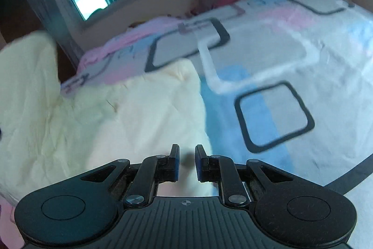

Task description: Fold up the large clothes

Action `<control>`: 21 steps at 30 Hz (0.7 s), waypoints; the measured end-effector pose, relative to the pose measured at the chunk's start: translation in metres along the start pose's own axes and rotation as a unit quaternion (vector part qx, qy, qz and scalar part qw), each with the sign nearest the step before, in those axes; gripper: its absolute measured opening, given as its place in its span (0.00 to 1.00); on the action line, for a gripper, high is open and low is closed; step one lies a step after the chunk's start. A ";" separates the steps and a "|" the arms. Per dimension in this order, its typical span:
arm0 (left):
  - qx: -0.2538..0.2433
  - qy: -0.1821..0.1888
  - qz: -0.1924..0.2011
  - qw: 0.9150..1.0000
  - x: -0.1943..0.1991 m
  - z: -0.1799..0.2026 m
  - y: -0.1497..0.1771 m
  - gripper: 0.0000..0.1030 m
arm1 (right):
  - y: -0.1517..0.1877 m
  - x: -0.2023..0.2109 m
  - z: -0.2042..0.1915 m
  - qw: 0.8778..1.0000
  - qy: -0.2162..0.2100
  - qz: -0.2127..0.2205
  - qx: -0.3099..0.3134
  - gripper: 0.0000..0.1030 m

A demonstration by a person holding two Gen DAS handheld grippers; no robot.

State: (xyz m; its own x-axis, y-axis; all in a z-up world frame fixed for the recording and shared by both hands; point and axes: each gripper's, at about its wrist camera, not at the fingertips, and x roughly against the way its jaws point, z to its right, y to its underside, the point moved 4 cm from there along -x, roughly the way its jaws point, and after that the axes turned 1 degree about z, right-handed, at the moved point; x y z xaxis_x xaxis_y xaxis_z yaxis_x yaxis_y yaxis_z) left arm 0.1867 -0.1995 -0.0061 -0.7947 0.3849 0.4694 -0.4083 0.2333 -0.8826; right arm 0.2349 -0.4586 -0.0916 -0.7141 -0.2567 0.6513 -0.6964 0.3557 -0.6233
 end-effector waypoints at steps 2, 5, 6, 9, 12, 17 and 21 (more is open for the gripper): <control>-0.017 0.022 -0.019 0.999 -0.020 0.021 0.004 0.20 | 0.006 -0.005 0.009 1.000 -0.012 -0.011 -0.017 0.15; -0.022 0.050 -0.050 0.997 -0.052 0.045 0.014 0.20 | 0.010 -0.012 0.012 0.999 -0.023 -0.021 -0.024 0.15; -0.023 0.055 -0.060 0.996 -0.062 0.052 0.019 0.20 | 0.009 -0.014 0.015 0.999 -0.029 -0.024 -0.026 0.15; -0.044 0.064 -0.093 0.993 -0.087 0.073 0.032 0.22 | 0.013 -0.016 0.018 0.999 -0.036 -0.032 -0.025 0.15; -0.029 0.070 -0.107 0.991 -0.105 0.079 0.047 0.42 | 0.013 -0.020 0.024 0.998 -0.048 -0.040 -0.030 0.15; 0.013 0.118 -0.118 0.986 -0.106 0.085 0.055 0.73 | 0.006 -0.005 0.047 0.997 -0.050 -0.033 -0.055 0.15; 0.083 0.148 -0.097 0.981 -0.075 0.065 0.052 0.74 | -0.007 0.019 0.064 0.995 -0.049 0.002 -0.088 0.50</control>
State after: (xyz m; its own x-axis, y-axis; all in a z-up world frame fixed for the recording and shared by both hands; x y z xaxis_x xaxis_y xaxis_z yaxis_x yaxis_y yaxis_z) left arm 0.1956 -0.2743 -0.0887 -0.5386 0.5961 0.5954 -0.6265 0.1892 -0.7561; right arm 0.2220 -0.5232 -0.1021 -0.7270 -0.3376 0.5980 -0.6756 0.5072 -0.5350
